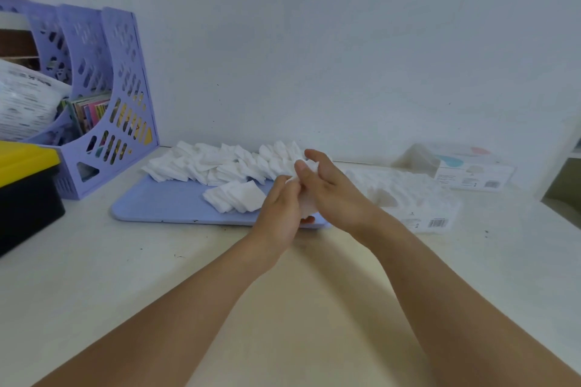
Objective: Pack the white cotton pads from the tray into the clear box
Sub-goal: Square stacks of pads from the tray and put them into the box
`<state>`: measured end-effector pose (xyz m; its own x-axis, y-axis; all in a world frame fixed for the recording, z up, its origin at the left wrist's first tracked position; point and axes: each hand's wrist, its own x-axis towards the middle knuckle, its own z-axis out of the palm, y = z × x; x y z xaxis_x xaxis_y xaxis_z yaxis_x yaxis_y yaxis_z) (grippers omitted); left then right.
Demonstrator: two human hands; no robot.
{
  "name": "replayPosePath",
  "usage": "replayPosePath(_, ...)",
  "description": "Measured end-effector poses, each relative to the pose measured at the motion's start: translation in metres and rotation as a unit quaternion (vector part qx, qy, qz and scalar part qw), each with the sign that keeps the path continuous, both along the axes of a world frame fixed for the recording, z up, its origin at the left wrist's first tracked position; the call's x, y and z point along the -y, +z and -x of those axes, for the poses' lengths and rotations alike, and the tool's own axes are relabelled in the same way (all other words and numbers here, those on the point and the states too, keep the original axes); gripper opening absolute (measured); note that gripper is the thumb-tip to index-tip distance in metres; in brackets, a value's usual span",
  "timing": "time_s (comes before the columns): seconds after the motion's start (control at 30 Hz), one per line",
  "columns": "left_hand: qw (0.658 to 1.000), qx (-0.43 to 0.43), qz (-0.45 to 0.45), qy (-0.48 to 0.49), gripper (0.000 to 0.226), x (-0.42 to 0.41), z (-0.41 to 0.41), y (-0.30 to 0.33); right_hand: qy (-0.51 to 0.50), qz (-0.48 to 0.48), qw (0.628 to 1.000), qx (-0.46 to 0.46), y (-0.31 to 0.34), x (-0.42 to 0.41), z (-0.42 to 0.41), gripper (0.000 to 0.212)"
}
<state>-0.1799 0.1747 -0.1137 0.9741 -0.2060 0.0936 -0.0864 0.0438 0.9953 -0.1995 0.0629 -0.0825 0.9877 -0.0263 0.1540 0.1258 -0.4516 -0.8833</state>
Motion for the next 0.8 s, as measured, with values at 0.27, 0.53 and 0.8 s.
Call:
replayPosePath(0.27, 0.994, 0.101, 0.027, -0.021, 0.017, 0.000, 0.006, 0.008, 0.071, -0.067, 0.995, -0.014, 0.021, 0.036, 0.011, 0.025)
replayPosePath(0.53, 0.847, 0.447, -0.273, -0.091, 0.054, 0.017, 0.000, -0.022, -0.154, -0.020, 0.983, -0.099, 0.033, 0.106, 0.017, 0.035)
replayPosePath(0.8, 0.801, 0.454, -0.364, -0.138, 0.050, 0.020, -0.006, -0.032, -0.260, 0.276, 0.914, -0.147, 0.022, 0.093, 0.003, 0.040)
